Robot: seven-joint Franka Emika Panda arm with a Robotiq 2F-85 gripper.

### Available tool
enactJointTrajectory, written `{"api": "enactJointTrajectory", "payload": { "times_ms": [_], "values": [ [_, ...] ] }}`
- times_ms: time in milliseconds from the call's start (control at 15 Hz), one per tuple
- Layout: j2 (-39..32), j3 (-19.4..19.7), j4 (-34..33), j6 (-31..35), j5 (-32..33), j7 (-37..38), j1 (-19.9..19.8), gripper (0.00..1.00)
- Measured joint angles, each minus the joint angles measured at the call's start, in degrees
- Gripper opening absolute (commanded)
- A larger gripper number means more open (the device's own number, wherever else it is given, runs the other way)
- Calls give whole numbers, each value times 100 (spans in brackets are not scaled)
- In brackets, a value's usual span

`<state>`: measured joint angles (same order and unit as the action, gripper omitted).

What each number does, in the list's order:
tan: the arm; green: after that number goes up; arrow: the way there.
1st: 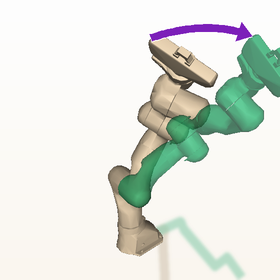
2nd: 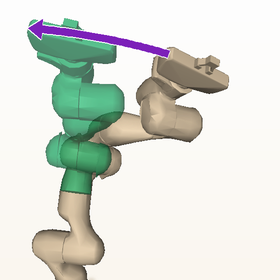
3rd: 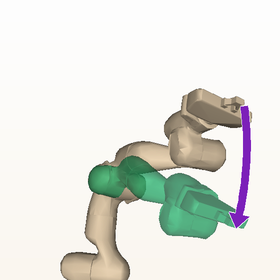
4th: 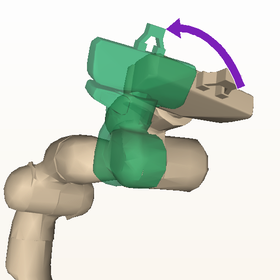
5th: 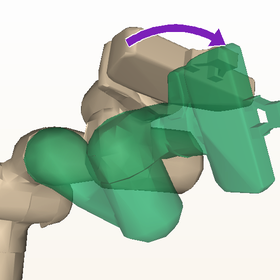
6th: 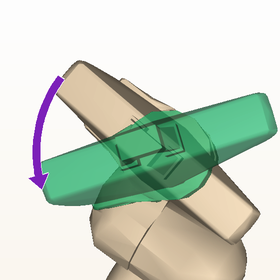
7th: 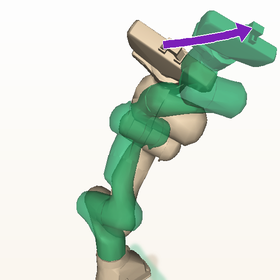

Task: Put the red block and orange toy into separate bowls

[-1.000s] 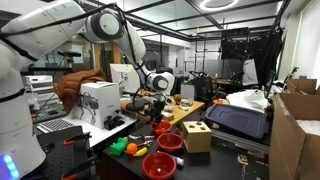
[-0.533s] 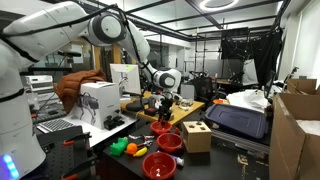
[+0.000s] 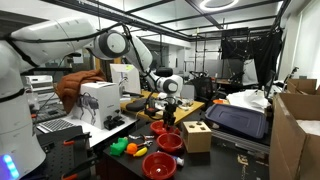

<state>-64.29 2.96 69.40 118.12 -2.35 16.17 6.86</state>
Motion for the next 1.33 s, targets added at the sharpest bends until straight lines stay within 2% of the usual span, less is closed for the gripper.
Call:
{"api": "enactJointTrajectory", "payload": {
  "times_ms": [333, 1000, 1067, 1267, 1333],
  "values": [
    [-481, 227, -586, -320, 20, 8, -122, 29],
    [-1315, 66, -1498, -873, 19, 8, -130, 29],
    [-1390, 73, -1572, -873, 32, 8, -125, 75],
    [-1529, 127, -1722, -872, 110, 8, -103, 95],
    [-1533, 140, -1733, -871, 118, 8, -98, 99]
  ]
}}
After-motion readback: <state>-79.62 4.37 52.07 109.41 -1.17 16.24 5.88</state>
